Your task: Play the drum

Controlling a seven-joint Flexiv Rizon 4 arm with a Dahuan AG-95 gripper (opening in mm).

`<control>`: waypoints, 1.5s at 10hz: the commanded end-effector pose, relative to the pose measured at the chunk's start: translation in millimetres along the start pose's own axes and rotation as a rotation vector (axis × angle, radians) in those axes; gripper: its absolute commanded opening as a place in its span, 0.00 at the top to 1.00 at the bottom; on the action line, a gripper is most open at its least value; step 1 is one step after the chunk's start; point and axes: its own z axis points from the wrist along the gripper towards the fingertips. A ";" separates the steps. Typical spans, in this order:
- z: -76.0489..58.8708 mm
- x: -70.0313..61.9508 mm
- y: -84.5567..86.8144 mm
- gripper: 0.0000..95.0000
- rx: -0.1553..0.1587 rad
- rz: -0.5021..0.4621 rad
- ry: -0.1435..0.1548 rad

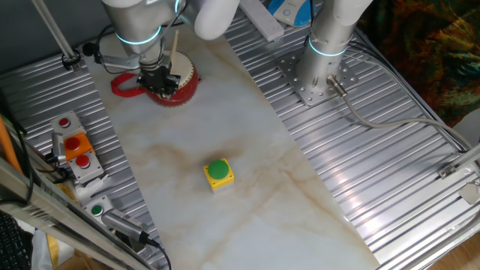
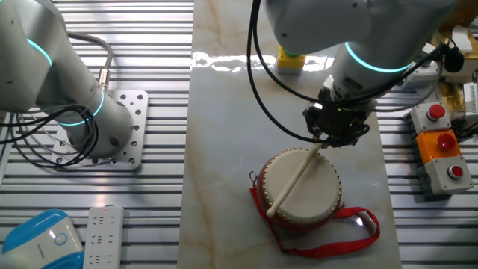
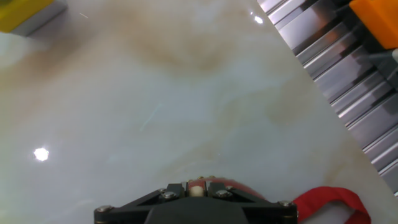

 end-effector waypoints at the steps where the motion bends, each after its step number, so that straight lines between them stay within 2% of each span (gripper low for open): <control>1: -0.7 0.5 0.4 1.00 -0.001 0.001 -0.004; 4: -0.7 0.5 0.5 1.00 -0.003 -0.001 -0.007; 6: -3.0 0.7 1.0 1.00 -0.016 -0.001 -0.025; 8: -10.0 1.3 2.9 1.00 -0.036 -0.002 -0.066; 9: -13.9 1.6 4.0 1.00 -0.052 -0.002 -0.096; 14: -15.8 1.8 4.6 1.00 -0.038 -0.019 -0.149; 15: -15.8 1.8 4.6 1.00 -0.037 -0.020 -0.150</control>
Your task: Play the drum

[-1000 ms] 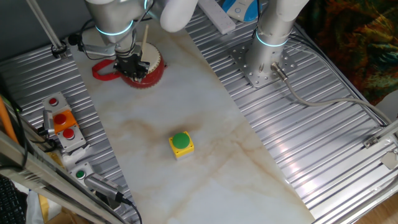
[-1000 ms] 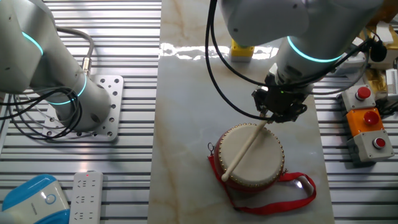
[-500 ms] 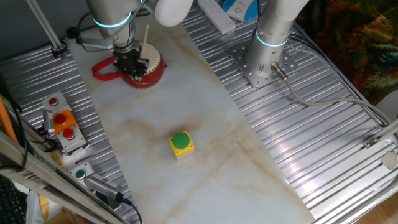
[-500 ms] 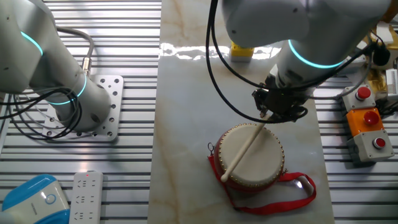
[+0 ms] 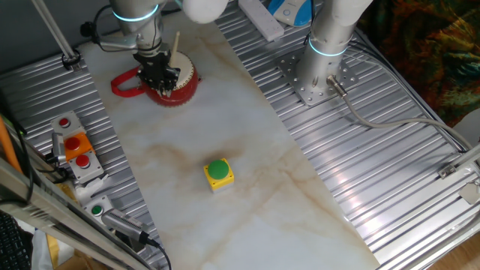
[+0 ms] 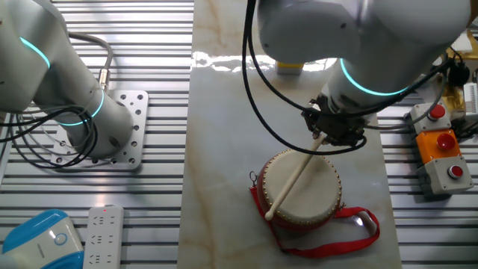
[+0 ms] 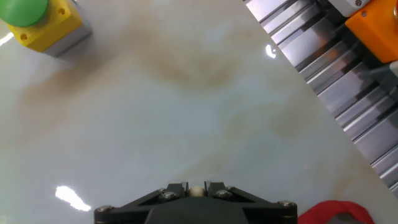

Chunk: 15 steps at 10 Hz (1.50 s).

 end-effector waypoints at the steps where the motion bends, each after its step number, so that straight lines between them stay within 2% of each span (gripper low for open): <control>1: -0.7 -0.3 0.6 1.00 -0.001 -0.005 -0.008; 3: -0.5 -0.3 0.5 1.00 -0.002 -0.012 -0.047; 7: 1.3 -0.3 0.1 1.00 0.001 -0.016 -0.061; 11: 9.3 -0.7 -1.6 1.00 0.004 -0.018 -0.073; 14: 12.5 -1.9 -1.3 1.00 0.001 -0.014 -0.099; 15: 12.0 -2.1 -1.2 1.00 0.002 -0.012 -0.093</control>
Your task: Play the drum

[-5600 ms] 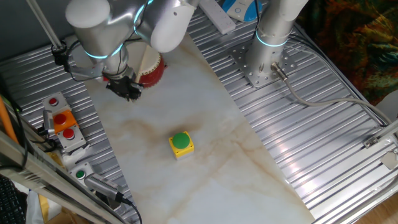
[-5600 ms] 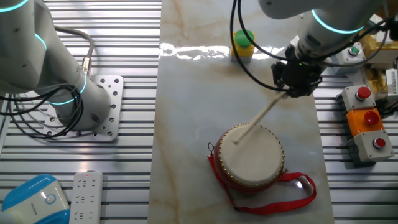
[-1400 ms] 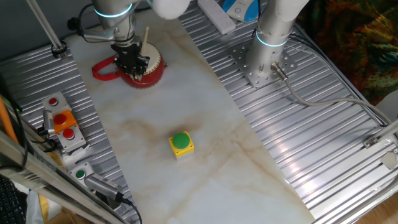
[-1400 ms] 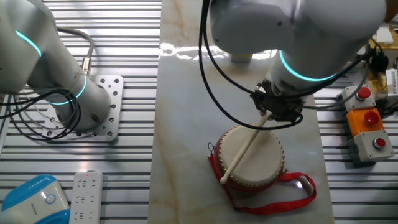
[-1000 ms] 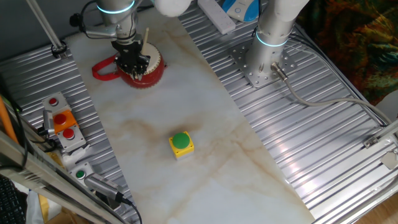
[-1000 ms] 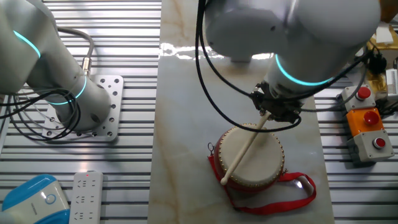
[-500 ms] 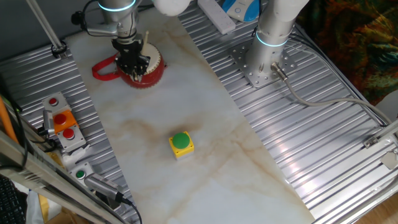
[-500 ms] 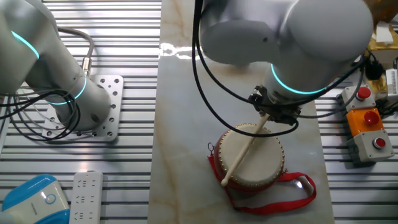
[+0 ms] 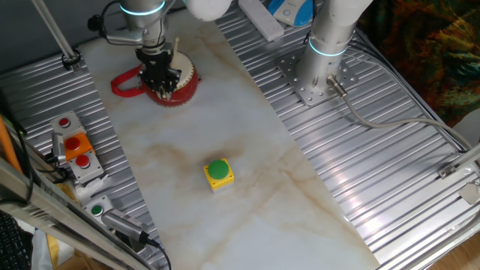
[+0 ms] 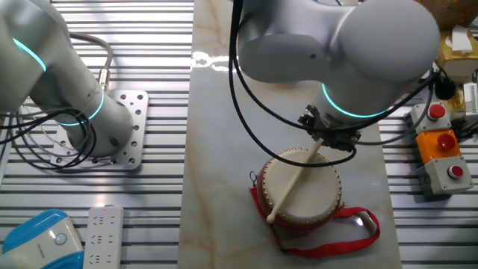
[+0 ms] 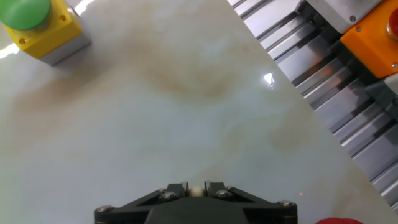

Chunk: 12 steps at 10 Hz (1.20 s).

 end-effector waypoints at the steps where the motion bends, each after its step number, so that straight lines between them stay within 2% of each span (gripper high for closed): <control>1: -0.2 -0.5 0.2 1.00 0.001 0.001 0.011; 4: -0.7 -0.6 0.4 1.00 -0.016 0.006 0.017; 5: -1.7 -0.8 0.7 0.80 -0.023 0.009 0.019; 9: -3.2 -1.1 1.1 0.80 -0.029 0.005 0.032; 10: -3.2 -1.1 1.1 0.60 -0.032 -0.002 0.034; 11: -3.2 -1.1 1.1 0.60 -0.037 -0.006 0.037; 12: -3.3 -1.1 1.1 0.40 -0.044 -0.006 0.043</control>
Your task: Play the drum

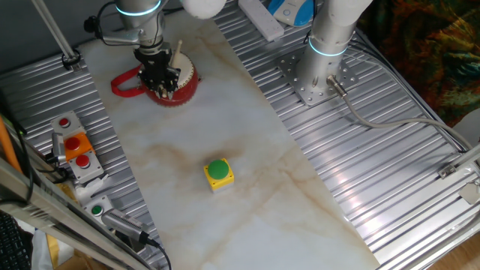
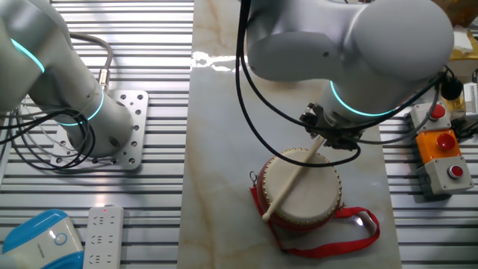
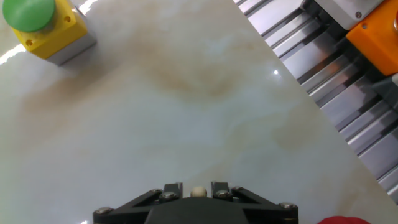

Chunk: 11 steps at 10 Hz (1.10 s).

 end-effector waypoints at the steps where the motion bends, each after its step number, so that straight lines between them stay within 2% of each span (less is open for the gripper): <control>1: -0.1 -0.5 -0.5 0.40 -0.003 -0.007 0.009; 2: -0.1 -0.5 -0.5 0.20 -0.003 -0.011 0.016; 3: -0.3 -0.5 -0.5 0.20 -0.003 -0.012 0.018; 4: -0.8 -0.6 -0.2 0.00 -0.004 -0.009 0.018; 5: -3.0 -1.4 1.0 0.00 -0.002 0.007 0.028; 8: -13.9 -6.5 7.4 0.00 0.038 0.020 0.096; 9: -13.1 -10.1 10.5 0.20 0.040 0.071 0.112; 10: -10.6 -14.1 13.5 0.20 0.061 0.108 0.137; 11: -8.4 -17.5 16.5 0.20 0.069 0.152 0.148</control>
